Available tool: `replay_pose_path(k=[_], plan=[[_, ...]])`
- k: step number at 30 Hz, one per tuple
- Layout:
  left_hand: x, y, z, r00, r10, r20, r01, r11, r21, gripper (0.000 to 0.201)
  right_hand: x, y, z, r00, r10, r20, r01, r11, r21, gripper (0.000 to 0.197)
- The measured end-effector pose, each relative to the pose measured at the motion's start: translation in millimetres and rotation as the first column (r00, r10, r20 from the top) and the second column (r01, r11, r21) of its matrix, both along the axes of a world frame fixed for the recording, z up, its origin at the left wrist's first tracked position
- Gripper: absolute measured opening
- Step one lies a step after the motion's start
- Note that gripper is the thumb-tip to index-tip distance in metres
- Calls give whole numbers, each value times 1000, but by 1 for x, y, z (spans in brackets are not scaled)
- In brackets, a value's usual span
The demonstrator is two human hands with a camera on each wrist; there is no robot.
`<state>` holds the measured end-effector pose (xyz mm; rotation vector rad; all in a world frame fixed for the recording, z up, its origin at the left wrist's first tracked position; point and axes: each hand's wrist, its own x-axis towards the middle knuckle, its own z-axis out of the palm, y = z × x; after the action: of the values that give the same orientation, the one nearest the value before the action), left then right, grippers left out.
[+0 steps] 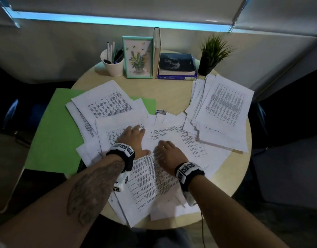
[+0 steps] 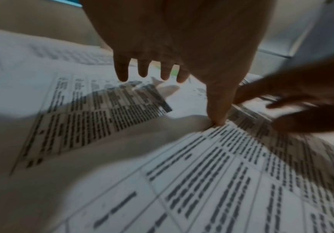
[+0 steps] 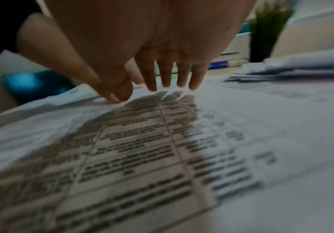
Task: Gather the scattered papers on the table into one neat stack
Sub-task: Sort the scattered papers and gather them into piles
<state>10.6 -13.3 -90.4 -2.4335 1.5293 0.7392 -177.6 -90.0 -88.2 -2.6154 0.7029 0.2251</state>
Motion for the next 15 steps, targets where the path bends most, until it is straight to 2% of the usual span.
replay_pose_path(k=[2, 3, 5, 6, 7, 8, 9, 11, 14, 15], plan=[[-6, -2, 0, 998, -67, 5, 67, 997, 28, 92, -4, 0, -3, 979, -202, 20, 203, 979, -9, 55], [-7, -3, 0, 998, -65, -9, 66, 997, 46, 90, -12, -3, -6, 935, -354, 34, 354, 935, -18, 56], [-7, -1, -1, 999, -45, -27, 46, 998, 51, 89, -32, -11, -13, 771, -635, 33, 636, 771, -23, 56], [-7, -1, -2, 999, -43, -28, 44, 998, 42, 89, -42, -15, -16, 683, -730, 8, 730, 683, -21, 59], [-7, 0, -3, 999, -46, -26, 47, 998, 31, 89, -52, -17, -19, 623, -781, -38, 781, 624, -26, 65], [-7, 0, -3, 999, -48, -24, 48, 999, 18, 90, -59, -17, -22, 604, -792, -90, 792, 609, -40, 73], [-7, 1, -3, 999, -44, -23, 44, 999, 9, 91, -62, -16, -24, 615, -777, -135, 779, 625, -53, 78], [-7, 1, -4, 999, -14, -33, 14, 1000, -3, 97, -62, -10, -25, 685, -707, -175, 707, 703, -71, 79], [-10, 1, -4, 1000, -1, 6, 1, 1000, -6, 105, -60, -2, -16, 797, -596, -96, 593, 803, -60, 60], [-11, 0, -3, 999, -5, 35, 5, 1000, -2, 106, -61, -6, -12, 795, -603, -57, 601, 798, -46, 55]])
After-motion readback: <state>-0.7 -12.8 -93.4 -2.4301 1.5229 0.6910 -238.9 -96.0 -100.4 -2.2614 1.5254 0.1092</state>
